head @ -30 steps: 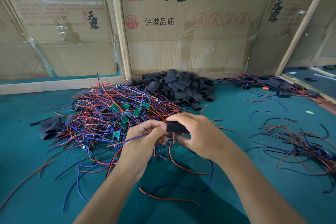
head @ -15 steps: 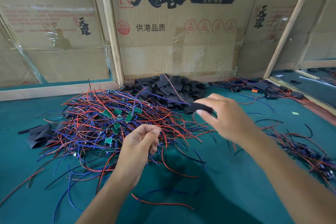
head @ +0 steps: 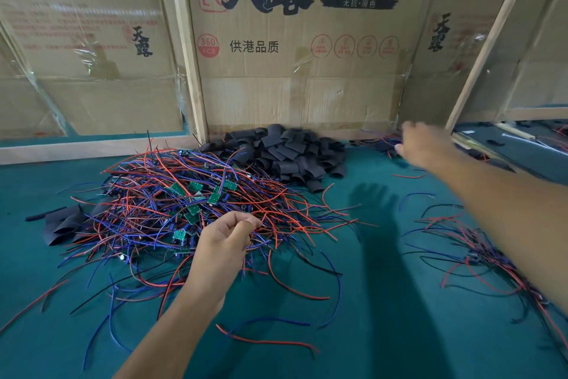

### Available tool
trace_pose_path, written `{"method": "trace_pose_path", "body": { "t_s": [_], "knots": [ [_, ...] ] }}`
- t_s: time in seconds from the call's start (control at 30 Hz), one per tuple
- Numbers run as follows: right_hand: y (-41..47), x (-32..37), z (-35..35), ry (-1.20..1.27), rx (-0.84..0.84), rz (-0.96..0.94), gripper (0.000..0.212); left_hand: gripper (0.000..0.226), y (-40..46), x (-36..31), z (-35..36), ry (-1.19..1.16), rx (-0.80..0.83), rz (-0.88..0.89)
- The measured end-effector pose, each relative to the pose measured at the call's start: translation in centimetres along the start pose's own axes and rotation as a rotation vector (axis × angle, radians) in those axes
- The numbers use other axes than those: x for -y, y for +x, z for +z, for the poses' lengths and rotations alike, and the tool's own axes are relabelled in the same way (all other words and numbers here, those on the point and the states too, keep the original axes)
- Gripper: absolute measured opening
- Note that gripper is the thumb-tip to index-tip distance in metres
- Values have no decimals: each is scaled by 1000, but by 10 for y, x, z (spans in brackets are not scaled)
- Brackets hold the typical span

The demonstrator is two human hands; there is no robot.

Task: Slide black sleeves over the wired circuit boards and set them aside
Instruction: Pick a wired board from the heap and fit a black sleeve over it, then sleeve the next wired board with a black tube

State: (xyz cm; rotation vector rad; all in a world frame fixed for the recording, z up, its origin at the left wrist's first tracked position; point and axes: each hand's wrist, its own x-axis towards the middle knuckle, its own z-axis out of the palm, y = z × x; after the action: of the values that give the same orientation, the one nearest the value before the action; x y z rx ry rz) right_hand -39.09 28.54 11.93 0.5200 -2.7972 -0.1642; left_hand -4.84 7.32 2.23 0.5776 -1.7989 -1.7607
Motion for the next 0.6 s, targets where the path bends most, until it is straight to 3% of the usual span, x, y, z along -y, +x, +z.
{"method": "trace_pose_path", "body": {
  "t_s": [0.07,0.13,0.27,0.33,0.5,0.6],
  "knots": [
    [-8,37,8,90,65,-147,32,23,1,-1,-2,-12,4,-8],
    [-19,78,21,208,113,-209,33,30,1,-1,-2,-1,13,-12],
    [-39,139,47,355,227,-130,56,34,-1,-2,-3,27,35,-14],
    [-43,154,53,409,257,-82,56,33,-1,-2,-3,26,30,-16],
    [-47,159,50,443,221,-38,25,25,0,-4,-3,-153,0,-99],
    [-59,151,35,725,118,67,16,23,0,-8,-4,-174,-28,-100]
  ]
}}
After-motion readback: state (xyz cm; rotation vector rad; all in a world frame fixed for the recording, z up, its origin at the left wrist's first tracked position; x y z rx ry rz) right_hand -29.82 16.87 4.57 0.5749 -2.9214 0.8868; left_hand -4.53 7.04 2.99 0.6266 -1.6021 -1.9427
